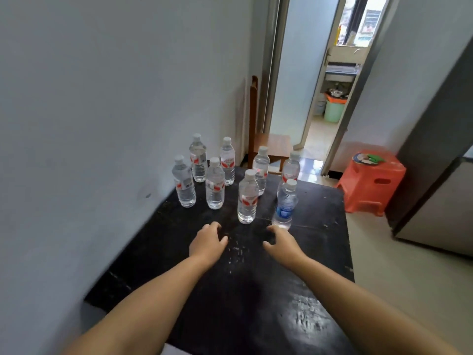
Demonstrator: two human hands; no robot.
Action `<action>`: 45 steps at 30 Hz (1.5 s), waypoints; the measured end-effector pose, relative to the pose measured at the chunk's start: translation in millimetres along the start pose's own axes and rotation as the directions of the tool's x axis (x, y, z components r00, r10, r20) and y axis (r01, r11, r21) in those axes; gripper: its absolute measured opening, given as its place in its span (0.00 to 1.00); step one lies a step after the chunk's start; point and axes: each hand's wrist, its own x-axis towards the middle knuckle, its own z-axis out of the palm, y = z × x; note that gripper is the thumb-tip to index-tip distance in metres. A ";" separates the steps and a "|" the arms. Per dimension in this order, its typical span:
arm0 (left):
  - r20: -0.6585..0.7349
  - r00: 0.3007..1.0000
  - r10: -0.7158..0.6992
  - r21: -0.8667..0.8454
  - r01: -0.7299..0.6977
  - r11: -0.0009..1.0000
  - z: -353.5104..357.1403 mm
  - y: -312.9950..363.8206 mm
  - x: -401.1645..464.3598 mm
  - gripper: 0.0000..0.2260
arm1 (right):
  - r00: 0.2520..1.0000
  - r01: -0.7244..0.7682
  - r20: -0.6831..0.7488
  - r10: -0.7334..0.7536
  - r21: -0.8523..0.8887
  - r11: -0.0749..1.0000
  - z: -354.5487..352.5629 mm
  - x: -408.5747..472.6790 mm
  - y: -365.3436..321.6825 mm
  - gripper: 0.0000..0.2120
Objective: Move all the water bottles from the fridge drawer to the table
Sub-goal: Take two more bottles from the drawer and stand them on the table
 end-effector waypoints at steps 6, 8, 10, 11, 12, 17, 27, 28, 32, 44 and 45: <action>-0.065 0.990 -0.127 0.015 0.128 0.992 -15.4 -40.2 -77.2 0.17 | 0.983 0.140 0.134 -0.127 -0.098 0.985 34.4 -46.2 -28.3 0.25; -0.107 0.980 -0.170 0.010 0.172 0.985 -26.7 -58.2 -99.2 0.17 | 0.966 0.215 0.171 -0.192 -0.133 0.967 47.0 -55.2 -46.6 0.24; -0.131 0.966 -0.224 -0.006 0.226 0.974 -38.3 -81.0 -121.6 0.17 | 0.944 0.288 0.217 -0.249 -0.172 0.942 62.4 -63.4 -67.5 0.24; -0.140 0.958 -0.251 -0.014 0.252 0.968 -43.8 -93.2 -132.2 0.17 | 0.931 0.319 0.245 -0.271 -0.188 0.929 71.2 -66.8 -78.0 0.24; -0.148 0.949 -0.279 -0.024 0.279 0.960 -49.9 -105.0 -142.1 0.17 | 0.917 0.346 0.277 -0.286 -0.195 0.918 79.9 -70.0 -88.8 0.23; -0.236 0.874 -0.425 -0.098 0.414 0.905 -99.2 -173.9 -200.9 0.16 | 0.825 0.504 0.393 -0.405 -0.187 0.844 135.9 -85.8 -162.4 0.23; -0.377 0.604 -0.702 -0.200 0.687 0.699 -182.5 -287.0 -353.6 0.17 | 0.431 0.896 0.601 -0.673 -0.195 0.399 269.2 -185.6 -316.2 0.18; -0.388 0.585 -0.712 -0.201 0.700 0.685 -183.3 -290.9 -367.8 0.17 | 0.380 0.922 0.622 -0.685 -0.191 0.338 280.2 -196.5 -325.6 0.18; -0.401 0.433 -0.808 -0.292 0.775 0.560 -176.0 -309.3 -429.3 0.16 | 0.141 0.990 0.703 -0.697 -0.109 0.091 320.5 -247.3 -354.2 0.17; -0.243 -0.320 -0.916 -0.732 0.680 -0.043 -78.7 -237.6 -616.3 0.15 | -0.533 0.829 0.751 -0.390 0.372 -0.417 399.5 -411.6 -342.2 0.16; -0.212 -0.392 -0.895 -0.752 0.650 -0.106 -61.4 -219.1 -631.3 0.16 | -0.593 0.784 0.727 -0.346 0.422 -0.456 400.2 -430.4 -331.6 0.15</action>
